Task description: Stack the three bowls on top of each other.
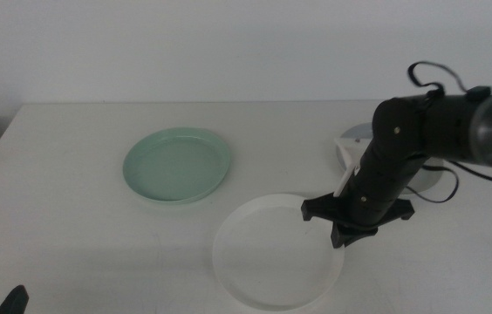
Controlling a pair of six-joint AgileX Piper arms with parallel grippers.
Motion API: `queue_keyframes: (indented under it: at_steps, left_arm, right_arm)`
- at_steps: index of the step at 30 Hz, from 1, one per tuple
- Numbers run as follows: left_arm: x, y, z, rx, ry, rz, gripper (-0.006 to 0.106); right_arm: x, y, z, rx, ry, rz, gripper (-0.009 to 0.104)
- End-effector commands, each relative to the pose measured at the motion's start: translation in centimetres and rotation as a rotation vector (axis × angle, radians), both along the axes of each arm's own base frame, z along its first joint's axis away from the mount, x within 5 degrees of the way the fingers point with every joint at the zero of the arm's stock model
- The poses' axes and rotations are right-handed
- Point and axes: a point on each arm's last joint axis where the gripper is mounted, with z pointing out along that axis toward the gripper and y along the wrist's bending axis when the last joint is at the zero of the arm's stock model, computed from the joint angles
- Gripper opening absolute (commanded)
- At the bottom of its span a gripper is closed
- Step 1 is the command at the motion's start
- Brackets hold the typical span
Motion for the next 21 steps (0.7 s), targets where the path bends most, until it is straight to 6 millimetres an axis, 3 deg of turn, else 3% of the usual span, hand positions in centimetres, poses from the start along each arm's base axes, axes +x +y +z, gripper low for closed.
queue_keyframes:
  at_steps: [1,6,11,17,21]
  left_arm:
    - [0.0,0.1,0.8,-0.028,-0.078,0.011,0.097]
    - [0.0,0.1,0.8,-0.028,-0.078,0.011,0.097]
    - [0.0,0.1,0.8,-0.028,-0.078,0.011,0.097]
    - [0.0,0.1,0.8,-0.028,-0.078,0.011,0.097]
    - [0.0,0.1,0.8,-0.028,-0.078,0.011,0.097]
  right_arm:
    - [0.6,0.5,1.5,0.033,-0.067,0.008,0.0]
    - [0.8,0.8,0.7,0.027,-0.073,0.031,0.007]
    - [0.6,0.6,1.6,0.027,-0.065,0.037,0.032]
    - [1.0,-1.9,7.7,0.02,-0.165,0.019,0.059]
    - [2.8,-5.3,11.9,-0.011,-0.254,-0.035,0.062]
